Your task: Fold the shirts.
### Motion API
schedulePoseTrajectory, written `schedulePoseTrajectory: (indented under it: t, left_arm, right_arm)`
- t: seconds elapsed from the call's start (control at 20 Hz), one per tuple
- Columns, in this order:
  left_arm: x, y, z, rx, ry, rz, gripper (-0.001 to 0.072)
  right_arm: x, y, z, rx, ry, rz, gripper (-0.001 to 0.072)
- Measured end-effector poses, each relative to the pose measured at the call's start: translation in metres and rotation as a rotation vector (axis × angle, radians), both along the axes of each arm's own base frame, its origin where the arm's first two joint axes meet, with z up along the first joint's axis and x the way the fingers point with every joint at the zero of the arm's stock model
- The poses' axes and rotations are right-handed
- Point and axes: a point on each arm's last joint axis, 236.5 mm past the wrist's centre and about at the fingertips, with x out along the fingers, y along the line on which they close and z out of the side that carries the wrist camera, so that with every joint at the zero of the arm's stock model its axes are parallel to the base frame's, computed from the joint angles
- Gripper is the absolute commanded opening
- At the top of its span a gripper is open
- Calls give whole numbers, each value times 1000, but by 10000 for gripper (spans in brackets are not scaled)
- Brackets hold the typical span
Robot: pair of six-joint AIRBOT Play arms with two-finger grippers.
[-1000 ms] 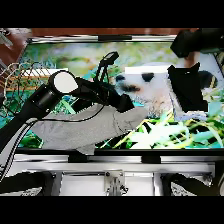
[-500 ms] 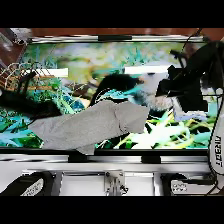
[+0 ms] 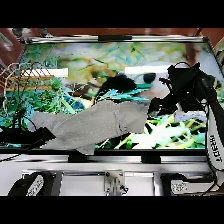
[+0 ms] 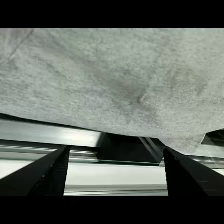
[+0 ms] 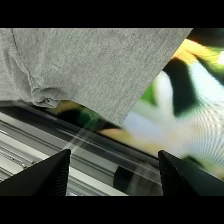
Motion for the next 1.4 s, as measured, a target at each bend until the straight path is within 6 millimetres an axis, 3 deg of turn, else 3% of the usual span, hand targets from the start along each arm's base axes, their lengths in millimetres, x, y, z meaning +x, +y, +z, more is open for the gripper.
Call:
schedulePoseTrajectory:
  t: [0.2,0.4,0.55,0.85,1.0,1.15,1.2,1.4]
  left_arm:
    - [-6,4,-14,8,35,-39,715]
    - [-27,38,-25,147,125,-106,715]
    - [-36,45,-43,163,185,-118,715]
    - [-13,35,-72,90,171,-60,694]
    - [-4,28,-80,62,161,-41,343]
    - [7,22,-83,37,138,-10,80]
    - [9,20,-83,28,132,-1,40]
    - [15,17,-79,13,106,-8,39]
  right_arm:
    - [-2,3,-1,14,6,-1,659]
    - [-3,4,-2,18,11,1,659]
    - [-2,4,-2,17,5,-3,659]
    - [-1,4,-7,16,17,-9,659]
    - [-2,4,-15,17,44,-17,659]
    - [-2,4,-26,14,84,-33,659]
    - [-3,5,-31,13,100,-37,659]
    - [-9,15,-55,6,176,-24,659]
